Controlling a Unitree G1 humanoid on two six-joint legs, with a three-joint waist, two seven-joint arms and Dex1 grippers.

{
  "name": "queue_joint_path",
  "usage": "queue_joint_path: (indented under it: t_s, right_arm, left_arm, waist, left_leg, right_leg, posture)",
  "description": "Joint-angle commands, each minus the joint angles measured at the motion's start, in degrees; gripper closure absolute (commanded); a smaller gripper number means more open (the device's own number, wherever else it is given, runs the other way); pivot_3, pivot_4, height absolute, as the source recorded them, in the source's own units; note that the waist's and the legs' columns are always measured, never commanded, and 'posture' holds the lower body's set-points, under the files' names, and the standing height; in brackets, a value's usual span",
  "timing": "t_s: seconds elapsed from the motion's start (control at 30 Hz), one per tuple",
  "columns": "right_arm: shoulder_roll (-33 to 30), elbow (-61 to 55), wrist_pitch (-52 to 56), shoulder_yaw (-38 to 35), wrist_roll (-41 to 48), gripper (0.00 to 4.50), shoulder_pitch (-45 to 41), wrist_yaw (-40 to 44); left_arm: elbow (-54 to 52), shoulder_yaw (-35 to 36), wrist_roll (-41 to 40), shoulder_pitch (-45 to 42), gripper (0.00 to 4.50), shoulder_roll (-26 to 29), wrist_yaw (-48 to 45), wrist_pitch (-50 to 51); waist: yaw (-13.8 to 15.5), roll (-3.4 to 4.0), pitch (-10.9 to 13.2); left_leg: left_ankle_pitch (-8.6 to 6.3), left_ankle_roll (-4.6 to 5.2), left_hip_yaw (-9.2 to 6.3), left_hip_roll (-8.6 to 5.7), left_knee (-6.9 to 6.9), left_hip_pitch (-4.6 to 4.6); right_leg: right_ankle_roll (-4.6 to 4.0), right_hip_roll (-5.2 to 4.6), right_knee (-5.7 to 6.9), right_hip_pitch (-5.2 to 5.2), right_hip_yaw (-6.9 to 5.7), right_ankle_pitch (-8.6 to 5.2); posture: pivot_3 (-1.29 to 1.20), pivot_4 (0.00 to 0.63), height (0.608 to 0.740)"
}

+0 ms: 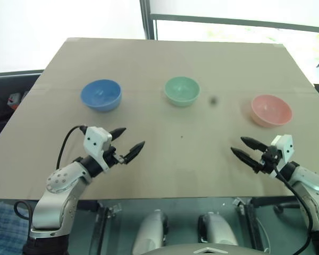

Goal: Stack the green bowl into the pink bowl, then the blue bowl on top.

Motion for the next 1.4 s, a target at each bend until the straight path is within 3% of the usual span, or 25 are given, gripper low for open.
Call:
queue_joint_path:
  t_s: [0.03, 0.7, 0.93, 1.13, 1.4]
  right_arm:
    - [-0.57, -1.31, -1.56, -1.23, 0.37, 1.61, -0.33, 0.02]
    - [-0.70, -0.36, -4.06, -1.01, -1.46, 1.61, -0.68, -1.59]
    - [-5.83, 1.48, -1.28, -3.00, -4.20, 1.61, -6.13, -3.97]
    - [-12.55, 9.52, -6.53, -1.85, -14.47, 1.61, -11.47, -6.98]
    - [-13.28, 19.73, -7.50, 2.10, -24.01, 1.61, -19.45, -13.03]
  left_arm:
    - [-1.64, 0.01, -0.52, 0.08, 0.00, 0.83, -1.27, -1.33]
    - [-1.59, 0.45, -3.93, -1.39, 0.00, 1.37, -4.03, -0.26]
    - [-3.74, 1.07, -12.32, -3.07, 0.00, 0.93, -7.17, 2.66]
    - [-6.94, 0.14, -20.85, -4.82, 0.00, 1.37, -11.46, 5.12]
    - [-7.25, -1.34, -23.19, -8.28, 0.00, 1.91, -12.09, 6.91]
  waist:
    - [0.00, 0.00, 0.00]
    - [0.00, 0.00, 0.00]
    - [-0.05, 0.02, 0.01]
    - [0.04, 0.00, 0.00]
    - [-0.10, 0.01, 0.01]
  left_leg:
    - [0.00, 0.00, 0.00, 0.00, 0.00, 0.00]
    - [0.00, 0.00, 0.02, 0.00, 0.02, 0.01]
    - [0.01, 0.00, 0.04, 0.00, 0.07, 0.02]
    - [0.01, 0.00, 0.02, -0.01, 0.10, 0.00]
    - [0.02, -0.01, 0.10, 0.00, 0.10, 0.03]
  right_leg:
    - [0.00, 0.00, 0.00, 0.00, 0.00, 0.00]
    - [0.03, 0.07, 0.02, 0.01, -0.01, 0.01]
    - [0.03, 0.08, 0.06, 0.01, 0.01, 0.01]
    - [0.03, 0.09, 0.04, 0.02, -0.01, 0.01]
    - [0.04, 0.17, 0.06, 0.02, 0.08, 0.01]
  posture:
    - [0.00, 0.150, 0.740]
    - [0.00, 0.150, 0.740]
    - [0.00, 0.150, 0.740]
    - [0.00, 0.150, 0.740]
    - [0.00, 0.150, 0.740]
